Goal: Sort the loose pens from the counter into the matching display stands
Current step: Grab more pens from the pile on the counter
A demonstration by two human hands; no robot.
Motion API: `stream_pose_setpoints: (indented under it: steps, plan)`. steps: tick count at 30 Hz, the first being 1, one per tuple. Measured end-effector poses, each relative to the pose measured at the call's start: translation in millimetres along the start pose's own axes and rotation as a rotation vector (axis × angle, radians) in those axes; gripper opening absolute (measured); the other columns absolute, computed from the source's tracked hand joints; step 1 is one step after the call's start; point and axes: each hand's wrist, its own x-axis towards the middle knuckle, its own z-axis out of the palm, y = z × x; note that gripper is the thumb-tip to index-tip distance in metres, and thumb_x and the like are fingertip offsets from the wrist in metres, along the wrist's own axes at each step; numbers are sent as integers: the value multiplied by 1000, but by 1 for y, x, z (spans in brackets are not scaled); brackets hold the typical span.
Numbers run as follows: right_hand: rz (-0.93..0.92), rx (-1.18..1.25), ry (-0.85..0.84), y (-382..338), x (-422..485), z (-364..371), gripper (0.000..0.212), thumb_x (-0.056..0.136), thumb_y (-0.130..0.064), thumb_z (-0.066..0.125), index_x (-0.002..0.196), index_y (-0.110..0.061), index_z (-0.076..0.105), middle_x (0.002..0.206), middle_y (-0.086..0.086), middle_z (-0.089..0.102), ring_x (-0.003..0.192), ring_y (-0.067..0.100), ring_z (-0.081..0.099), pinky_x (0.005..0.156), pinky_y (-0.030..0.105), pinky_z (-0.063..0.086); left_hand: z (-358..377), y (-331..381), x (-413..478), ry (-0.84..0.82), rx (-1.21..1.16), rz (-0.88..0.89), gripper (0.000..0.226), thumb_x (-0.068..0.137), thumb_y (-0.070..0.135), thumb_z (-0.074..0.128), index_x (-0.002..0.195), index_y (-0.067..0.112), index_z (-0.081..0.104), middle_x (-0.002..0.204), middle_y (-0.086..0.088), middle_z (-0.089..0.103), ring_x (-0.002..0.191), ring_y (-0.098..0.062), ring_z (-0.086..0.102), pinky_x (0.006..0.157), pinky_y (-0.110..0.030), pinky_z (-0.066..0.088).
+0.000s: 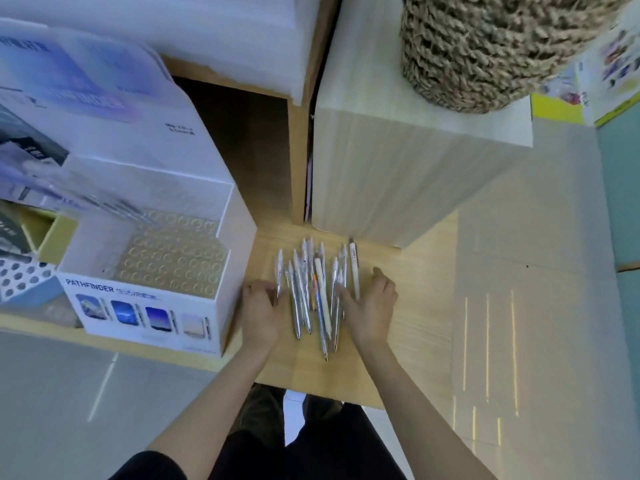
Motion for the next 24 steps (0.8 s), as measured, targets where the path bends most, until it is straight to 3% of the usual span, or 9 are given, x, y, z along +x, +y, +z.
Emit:
stream_pose_setpoints:
  steps: [3,5,8,10,13,18,21,24]
  plan:
    - [38,167,-135,-8,12,-1,81,86,-31,70,147,-2,24,139,14,40,130,27,36,109,35,31,10,9,-5,-24,-98,7,52,76,36,78,102,-3,55,97,-14,54,98,-28,50,77,-35,43]
    - [87,250,-217,-18,16,5,80,85,-23,71,147,-1,25,135,14,46,127,28,44,106,40,39,17,14,-5,-60,-187,9,53,73,32,82,108,0,57,103,-16,59,104,-30,53,86,-40,48]
    - [150,394,-314,-26,14,11,59,85,-9,69,135,0,40,106,3,62,98,16,60,85,23,50,20,16,-1,-111,-241,19,49,73,24,82,112,4,59,106,-15,62,105,-30,58,87,-42,50]
    - [112,387,-349,-25,13,14,33,86,-5,66,116,-11,53,102,5,66,88,15,61,80,24,50,19,17,1,-152,-258,29,47,75,19,80,113,7,56,106,-8,62,98,-23,61,79,-27,50]
    - [106,412,-356,-22,15,15,22,86,-6,65,108,-6,63,100,8,69,81,14,62,75,24,50,14,14,4,-177,-266,31,50,76,14,79,119,7,53,99,3,60,84,-9,58,62,-4,42]
    - [191,543,-406,-20,22,10,7,86,-7,68,84,-12,71,73,-4,70,66,10,62,61,19,49,5,6,8,-264,-346,5,51,78,14,77,122,12,51,97,9,60,85,3,55,65,-2,43]
    - [234,640,-504,-21,22,9,8,89,-8,65,93,-6,72,86,6,74,78,18,68,71,26,55,3,5,9,-340,-480,-33,50,81,12,74,125,11,50,109,1,64,97,-7,61,82,-16,50]
    - [242,754,-594,-21,20,8,20,94,-8,58,107,3,67,103,18,71,91,26,68,84,33,56,3,8,8,-390,-514,-30,45,84,17,72,124,13,52,109,2,66,101,-10,63,87,-21,50]
